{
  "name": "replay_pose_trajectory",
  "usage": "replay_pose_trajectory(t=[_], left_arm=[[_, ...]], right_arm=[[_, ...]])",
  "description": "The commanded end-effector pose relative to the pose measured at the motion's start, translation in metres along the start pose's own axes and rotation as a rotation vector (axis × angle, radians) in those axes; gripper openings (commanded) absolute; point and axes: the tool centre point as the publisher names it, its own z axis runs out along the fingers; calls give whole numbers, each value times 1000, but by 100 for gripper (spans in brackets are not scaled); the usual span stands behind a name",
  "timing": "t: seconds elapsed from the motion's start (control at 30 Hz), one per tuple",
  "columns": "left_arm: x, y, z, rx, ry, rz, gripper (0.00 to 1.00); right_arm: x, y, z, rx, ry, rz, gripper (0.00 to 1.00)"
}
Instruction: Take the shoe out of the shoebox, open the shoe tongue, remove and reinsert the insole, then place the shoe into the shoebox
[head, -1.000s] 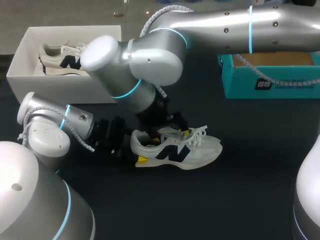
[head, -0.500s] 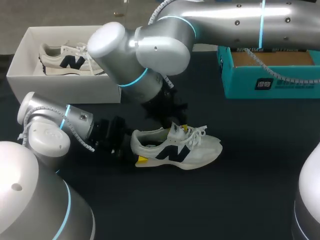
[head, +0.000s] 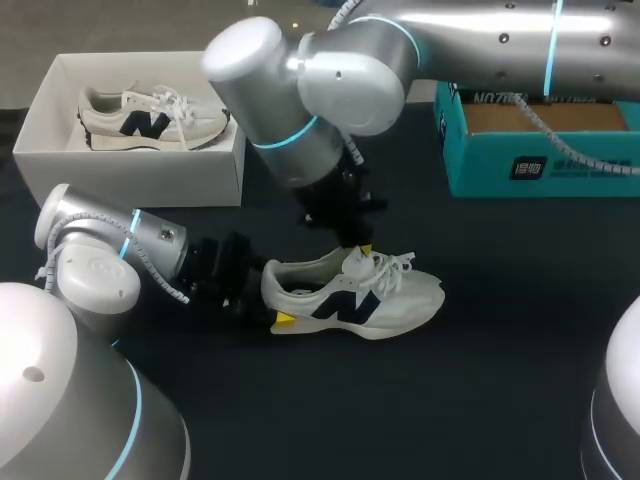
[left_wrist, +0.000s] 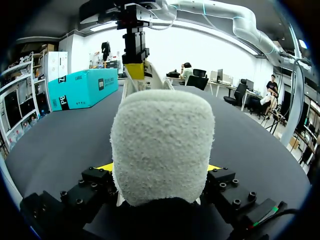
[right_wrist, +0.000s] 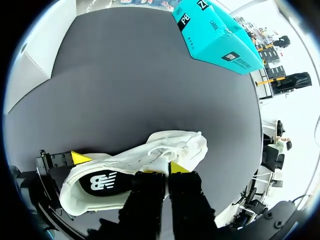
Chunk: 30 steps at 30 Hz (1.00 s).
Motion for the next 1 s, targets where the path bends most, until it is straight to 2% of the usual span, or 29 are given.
replay_pose_trajectory(t=[0.03,0.5,0.7,1.0], left_arm=[[-1,2,3,-2,-2,-1,0],[-1,2,3,-2,-2,-1,0],[-1,2,3,-2,-2,-1,0],[-1,2,3,-2,-2,-1,0]], right_arm=[[-18,-1,2,9,50,104,0],[-57,4,18,138,490,38,0],[-71,6,28,159,562,64,0],[-79,6,36,164,635,82,0]])
